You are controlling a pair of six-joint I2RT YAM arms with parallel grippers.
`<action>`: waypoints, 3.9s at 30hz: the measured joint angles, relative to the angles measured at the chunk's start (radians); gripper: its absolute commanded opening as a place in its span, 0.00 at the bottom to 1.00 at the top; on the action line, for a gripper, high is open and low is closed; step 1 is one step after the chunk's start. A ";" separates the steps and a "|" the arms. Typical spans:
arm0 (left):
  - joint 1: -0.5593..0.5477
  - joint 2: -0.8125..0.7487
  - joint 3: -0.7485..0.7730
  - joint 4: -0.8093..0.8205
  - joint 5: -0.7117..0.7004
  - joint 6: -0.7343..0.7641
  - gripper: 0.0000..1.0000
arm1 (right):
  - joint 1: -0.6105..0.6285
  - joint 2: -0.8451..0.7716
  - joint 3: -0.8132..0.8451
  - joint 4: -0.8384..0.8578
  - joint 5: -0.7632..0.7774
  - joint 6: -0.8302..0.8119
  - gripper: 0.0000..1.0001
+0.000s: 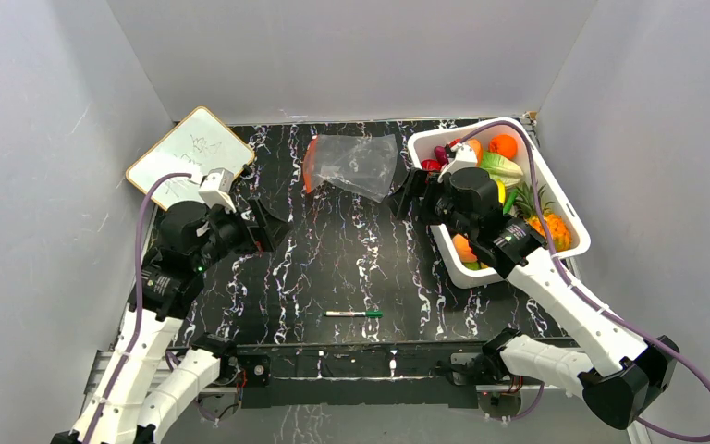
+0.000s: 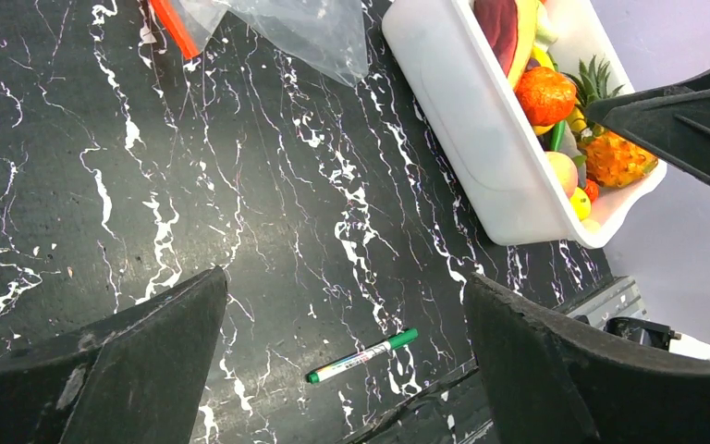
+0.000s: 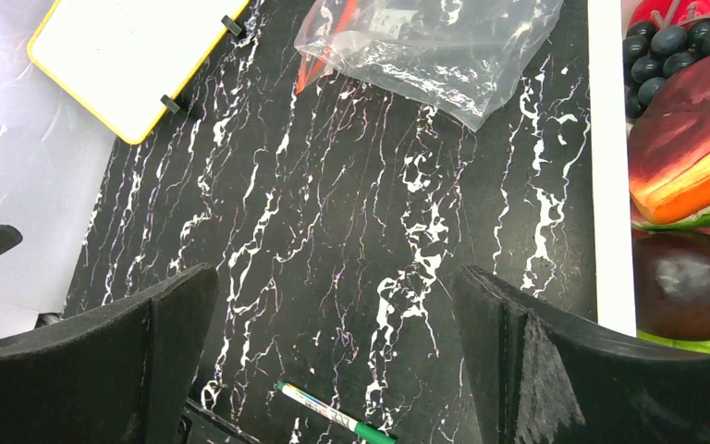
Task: Place the food in the zip-top bag and seal the zipper
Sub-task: Pick up the zipper food storage bag at the center of the board, then open the zipper of the food storage bag at the center of the board.
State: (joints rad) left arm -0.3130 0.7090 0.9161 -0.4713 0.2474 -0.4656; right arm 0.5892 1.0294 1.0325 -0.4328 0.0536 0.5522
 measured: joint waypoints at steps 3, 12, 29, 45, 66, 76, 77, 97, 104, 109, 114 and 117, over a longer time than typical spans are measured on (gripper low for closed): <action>0.000 -0.010 0.000 0.000 0.000 0.000 0.98 | 0.000 0.000 0.000 0.000 0.001 0.000 0.98; 0.000 -0.036 0.000 -0.003 -0.008 0.018 0.98 | 0.000 0.033 0.003 0.045 0.003 -0.002 0.97; 0.002 -0.113 -0.138 -0.012 -0.093 0.074 0.98 | 0.012 0.453 0.205 0.187 -0.011 -0.238 0.53; 0.002 -0.175 -0.221 0.040 -0.044 0.140 0.98 | 0.111 0.885 0.369 0.347 0.167 -0.607 0.64; 0.003 -0.248 -0.232 0.076 0.040 0.188 0.98 | 0.121 1.023 0.308 0.657 0.257 -0.914 0.21; 0.003 -0.257 -0.271 0.106 0.095 0.205 0.93 | 0.123 0.989 0.257 0.706 0.273 -0.938 0.00; 0.003 -0.257 -0.280 0.121 0.109 0.207 0.93 | 0.124 0.970 0.247 0.697 0.265 -0.934 0.00; 0.003 -0.247 -0.346 0.350 0.144 0.097 0.82 | 0.146 0.366 0.143 0.369 -0.010 -0.684 0.00; 0.003 -0.233 -0.317 0.311 0.090 0.227 0.74 | 0.146 0.220 0.114 0.247 -0.184 -0.663 0.00; 0.003 -0.230 -0.317 0.302 0.090 0.324 0.71 | 0.146 0.187 0.114 0.184 -0.283 -0.689 0.00; 0.003 -0.225 -0.317 0.304 0.116 0.386 0.73 | 0.146 0.194 0.116 0.118 -0.348 -0.700 0.00; 0.003 -0.218 -0.320 0.312 0.202 0.413 0.75 | 0.146 0.198 0.116 0.106 -0.370 -0.696 0.00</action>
State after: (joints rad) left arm -0.3096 0.4908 0.5964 -0.1589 0.4492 -0.0525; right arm 0.7353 1.2278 1.1481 -0.3267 -0.3168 -0.1440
